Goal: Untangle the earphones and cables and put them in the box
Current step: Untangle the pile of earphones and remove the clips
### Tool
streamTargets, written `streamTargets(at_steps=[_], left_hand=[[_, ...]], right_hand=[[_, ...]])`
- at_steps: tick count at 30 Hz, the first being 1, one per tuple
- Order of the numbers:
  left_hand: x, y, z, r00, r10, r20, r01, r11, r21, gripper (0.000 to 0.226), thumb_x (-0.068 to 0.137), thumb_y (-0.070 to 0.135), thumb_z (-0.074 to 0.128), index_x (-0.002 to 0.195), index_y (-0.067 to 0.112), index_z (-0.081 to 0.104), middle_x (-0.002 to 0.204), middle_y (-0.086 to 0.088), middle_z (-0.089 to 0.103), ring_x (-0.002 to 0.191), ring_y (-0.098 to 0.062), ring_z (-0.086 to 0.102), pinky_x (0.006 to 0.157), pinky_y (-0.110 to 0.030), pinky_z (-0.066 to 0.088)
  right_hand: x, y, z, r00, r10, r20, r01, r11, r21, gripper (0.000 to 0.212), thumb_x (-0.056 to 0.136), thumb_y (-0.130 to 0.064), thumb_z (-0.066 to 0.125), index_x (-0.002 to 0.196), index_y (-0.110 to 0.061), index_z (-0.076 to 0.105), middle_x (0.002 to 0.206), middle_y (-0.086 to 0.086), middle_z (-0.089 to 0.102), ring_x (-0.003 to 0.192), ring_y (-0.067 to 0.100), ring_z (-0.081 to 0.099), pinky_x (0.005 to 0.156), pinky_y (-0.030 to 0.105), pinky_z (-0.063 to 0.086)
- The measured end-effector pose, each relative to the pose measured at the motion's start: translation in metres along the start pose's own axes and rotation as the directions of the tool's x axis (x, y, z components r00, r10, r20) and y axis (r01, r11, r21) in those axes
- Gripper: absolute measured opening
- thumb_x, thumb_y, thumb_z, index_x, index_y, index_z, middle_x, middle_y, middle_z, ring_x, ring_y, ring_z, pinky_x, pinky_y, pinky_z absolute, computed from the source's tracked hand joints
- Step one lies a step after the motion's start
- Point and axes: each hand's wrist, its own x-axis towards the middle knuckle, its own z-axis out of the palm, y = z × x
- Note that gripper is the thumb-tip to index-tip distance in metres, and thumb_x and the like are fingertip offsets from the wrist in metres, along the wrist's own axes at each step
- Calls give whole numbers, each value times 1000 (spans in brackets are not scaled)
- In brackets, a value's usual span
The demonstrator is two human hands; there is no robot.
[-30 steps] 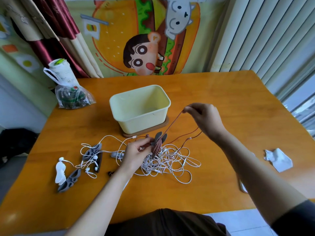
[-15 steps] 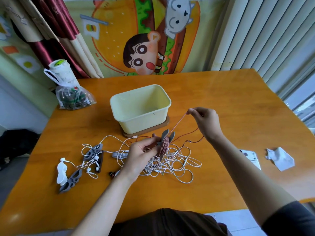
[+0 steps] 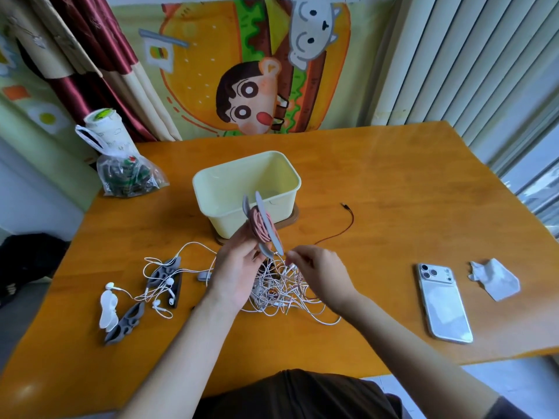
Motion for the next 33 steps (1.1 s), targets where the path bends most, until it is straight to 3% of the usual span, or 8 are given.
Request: streamTargets(at_steps=[7,10,13,15,17,24,28,33], left_hand=[[7,-9,-9,983,-36,-181,34,999,-19,25,97,8,46,109,18,65,100,-1,68,97,-15,60,83,-28,45],[9,-12,-9,940,142,-310,-86,978,188,25,92,5,56,110,20,67,105,3,70,107,-15,61,89,-28,47],[14,-15,-21,858,479,-186,-258,715,650,24,88,5,64,103,23,70,100,-1,71,101,-17,64,84,-26,50],[19,-18,-35,836,545,-62,-257,489,834,24,86,1,64,106,13,72,103,-9,68,101,-24,64,81,-28,51],[19,-22,-49,863,505,-14,-227,413,882,27,85,-2,64,110,8,70,107,-11,67,104,-25,63,85,-31,52],[9,-30,-51,960,235,151,-255,516,818,33,85,0,66,107,25,68,108,4,67,110,-14,61,92,-19,47],[4,-22,-36,977,90,193,-193,757,624,29,84,-6,62,105,13,71,105,-11,69,98,-10,65,85,-22,50],[0,-15,-19,990,21,142,-69,935,347,41,80,-15,56,101,15,74,101,-4,73,98,-14,65,83,-23,53]], right_hand=[[-13,-24,8,989,-136,60,136,991,4,22,98,-26,48,93,-17,67,59,-18,43,50,2,41,50,16,27],[-14,-30,6,981,-169,91,166,986,34,21,98,-24,48,96,-14,67,57,-22,40,50,1,44,50,14,27],[-20,-36,6,965,-217,148,209,976,68,22,99,-24,47,100,-14,66,57,-23,40,52,-1,46,51,14,29],[-20,-37,1,962,-209,173,201,977,66,22,99,-27,47,102,-17,66,55,-21,43,50,2,45,51,17,30],[-14,-36,-9,969,-181,166,182,983,10,23,98,-31,47,99,-21,67,52,-16,44,48,5,44,50,21,31],[16,-18,-42,986,-154,66,163,975,-153,20,92,-35,56,86,-26,73,55,-10,53,50,5,45,53,30,38],[30,-9,-48,992,-123,10,124,992,-14,15,85,-35,65,75,-25,68,58,-10,59,53,5,52,53,22,40],[29,-8,-38,997,-76,25,68,975,213,25,87,-35,61,67,-21,61,54,-11,51,44,2,42,46,15,28]])
